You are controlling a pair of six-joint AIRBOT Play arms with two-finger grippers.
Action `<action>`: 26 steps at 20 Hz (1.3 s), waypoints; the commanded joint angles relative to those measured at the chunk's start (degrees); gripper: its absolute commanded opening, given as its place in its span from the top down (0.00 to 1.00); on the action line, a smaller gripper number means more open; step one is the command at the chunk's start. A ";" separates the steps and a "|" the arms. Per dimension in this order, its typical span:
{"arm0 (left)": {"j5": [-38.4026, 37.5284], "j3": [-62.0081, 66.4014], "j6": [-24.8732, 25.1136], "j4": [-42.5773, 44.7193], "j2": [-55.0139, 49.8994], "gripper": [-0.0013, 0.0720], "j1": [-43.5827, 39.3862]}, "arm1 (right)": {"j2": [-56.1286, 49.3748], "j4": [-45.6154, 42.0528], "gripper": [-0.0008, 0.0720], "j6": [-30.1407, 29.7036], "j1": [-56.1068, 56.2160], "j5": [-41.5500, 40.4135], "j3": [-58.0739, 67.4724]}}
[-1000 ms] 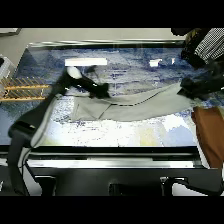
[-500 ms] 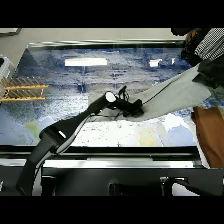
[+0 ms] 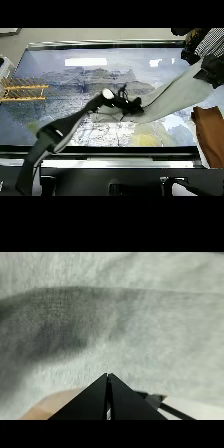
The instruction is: Fold the clothes and pants, and hang the long-sleeved shirts on hangers.
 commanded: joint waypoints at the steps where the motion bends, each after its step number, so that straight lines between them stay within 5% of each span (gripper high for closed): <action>1: -11.89 0.13 0.81 11.43 8.52 0.96 8.63 | -0.28 5.05 0.94 2.36 1.66 -1.86 -0.20; 9: -32.94 0.11 3.43 28.15 34.25 0.96 32.39 | -8.68 1.05 0.94 13.57 27.36 -15.65 -0.74; 16: -35.76 0.09 4.85 28.22 40.28 0.96 44.81 | -21.05 1.07 0.94 20.83 43.58 -30.53 -0.72; 26: -35.28 -1.29 4.87 28.22 40.17 0.96 46.14 | -31.47 1.53 0.94 22.47 46.38 -32.83 -0.74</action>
